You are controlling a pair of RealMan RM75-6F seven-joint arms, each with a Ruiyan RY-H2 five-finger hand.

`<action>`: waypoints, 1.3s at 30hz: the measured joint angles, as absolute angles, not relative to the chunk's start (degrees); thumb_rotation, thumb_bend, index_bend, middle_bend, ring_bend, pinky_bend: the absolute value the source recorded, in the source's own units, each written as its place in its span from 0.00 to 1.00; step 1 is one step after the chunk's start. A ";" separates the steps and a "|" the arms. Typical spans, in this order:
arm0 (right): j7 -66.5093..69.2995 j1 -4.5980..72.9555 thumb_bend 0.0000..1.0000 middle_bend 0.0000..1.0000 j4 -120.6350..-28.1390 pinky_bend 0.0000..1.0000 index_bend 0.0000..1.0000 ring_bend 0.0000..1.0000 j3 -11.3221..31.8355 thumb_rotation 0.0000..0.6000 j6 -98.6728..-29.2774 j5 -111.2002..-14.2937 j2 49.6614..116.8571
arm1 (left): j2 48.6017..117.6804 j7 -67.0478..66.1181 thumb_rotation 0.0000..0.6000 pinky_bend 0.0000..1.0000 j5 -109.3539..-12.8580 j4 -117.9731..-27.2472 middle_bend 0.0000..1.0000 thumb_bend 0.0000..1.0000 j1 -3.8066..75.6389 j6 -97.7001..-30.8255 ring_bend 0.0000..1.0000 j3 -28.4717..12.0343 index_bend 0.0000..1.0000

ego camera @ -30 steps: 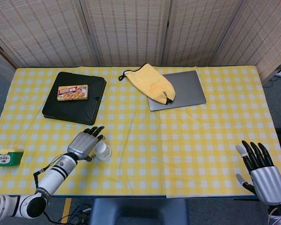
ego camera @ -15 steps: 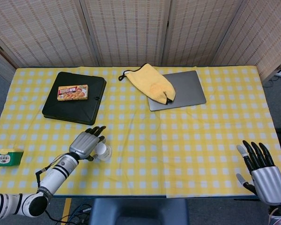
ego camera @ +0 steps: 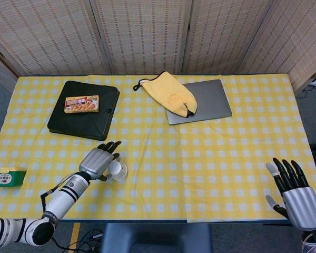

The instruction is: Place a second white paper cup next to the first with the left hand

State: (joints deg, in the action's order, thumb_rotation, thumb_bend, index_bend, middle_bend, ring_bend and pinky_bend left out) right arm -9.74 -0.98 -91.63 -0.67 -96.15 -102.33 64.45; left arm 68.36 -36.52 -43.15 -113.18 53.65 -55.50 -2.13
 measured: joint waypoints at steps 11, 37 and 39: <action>-9.86 -1.09 0.22 0.00 -91.55 0.00 0.03 0.00 -0.80 1.00 -96.39 -102.71 64.50 | 61.29 -39.95 1.00 0.18 -39.33 -124.54 0.00 0.32 54.44 -61.31 0.00 -3.06 0.41; -13.48 -0.53 0.22 0.00 -92.05 0.00 0.03 0.00 -0.51 1.00 -93.95 -101.24 66.05 | 50.33 -20.42 1.00 0.18 -52.71 -120.05 0.00 0.32 43.77 -56.84 0.00 -0.84 0.41; -13.43 -0.48 0.22 0.00 -92.07 0.00 0.03 0.00 -0.39 1.00 -93.81 -100.90 66.03 | 51.71 -18.19 1.00 0.18 -54.42 -116.94 0.00 0.32 42.98 -55.63 0.00 -0.77 0.41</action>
State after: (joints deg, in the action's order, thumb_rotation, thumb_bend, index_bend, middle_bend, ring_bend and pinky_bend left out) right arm -13.43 -0.48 -92.07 -0.39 -93.81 -100.90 66.03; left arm 51.71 -18.19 -54.42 -116.94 42.98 -55.63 -0.77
